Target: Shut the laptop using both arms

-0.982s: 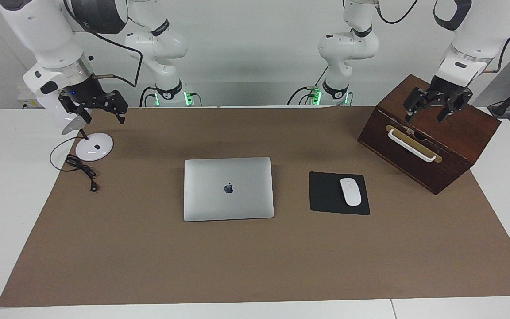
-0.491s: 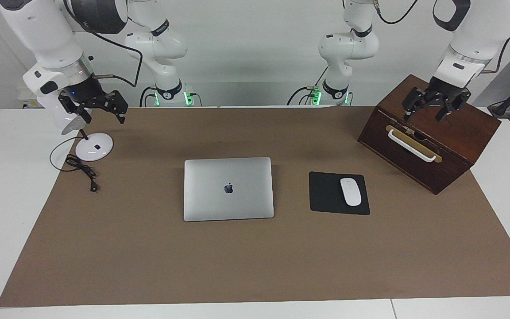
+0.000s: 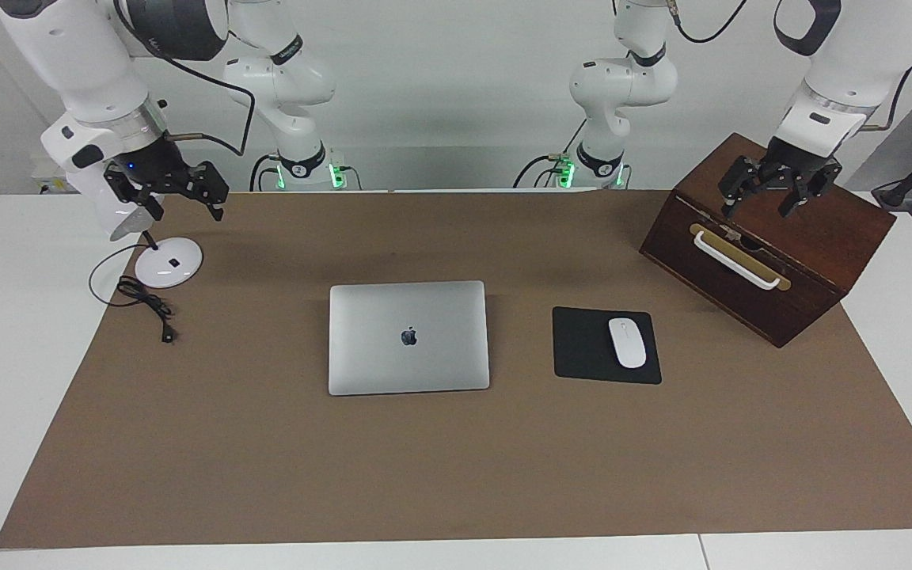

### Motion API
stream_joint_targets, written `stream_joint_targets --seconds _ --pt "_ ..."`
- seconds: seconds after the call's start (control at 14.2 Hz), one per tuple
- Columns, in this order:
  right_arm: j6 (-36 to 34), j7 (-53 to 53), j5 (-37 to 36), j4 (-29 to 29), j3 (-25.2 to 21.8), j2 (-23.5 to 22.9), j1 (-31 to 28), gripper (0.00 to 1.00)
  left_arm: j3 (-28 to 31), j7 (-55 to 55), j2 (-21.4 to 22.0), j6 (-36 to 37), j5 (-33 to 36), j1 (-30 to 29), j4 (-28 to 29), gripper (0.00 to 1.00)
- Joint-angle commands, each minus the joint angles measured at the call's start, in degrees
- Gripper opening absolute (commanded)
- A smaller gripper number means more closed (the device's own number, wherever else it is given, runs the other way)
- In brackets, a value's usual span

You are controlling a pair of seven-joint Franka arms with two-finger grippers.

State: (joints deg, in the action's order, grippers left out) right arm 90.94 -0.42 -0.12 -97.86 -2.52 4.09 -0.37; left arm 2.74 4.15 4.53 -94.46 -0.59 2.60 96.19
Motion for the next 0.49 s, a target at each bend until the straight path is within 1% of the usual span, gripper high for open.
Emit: stream_joint_targets --seconds 0.0,0.42 --pt "1.0 0.2 -0.1 -1.8 0.4 1.5 -0.5 1.00 0.0 -0.4 -0.6 1.7 0.9 0.2 -1.5 1.00" --pt "1.0 0.2 -0.1 -1.8 0.4 1.5 -0.6 1.00 0.0 -0.5 -0.6 1.6 0.2 0.0 -1.5 1.00"
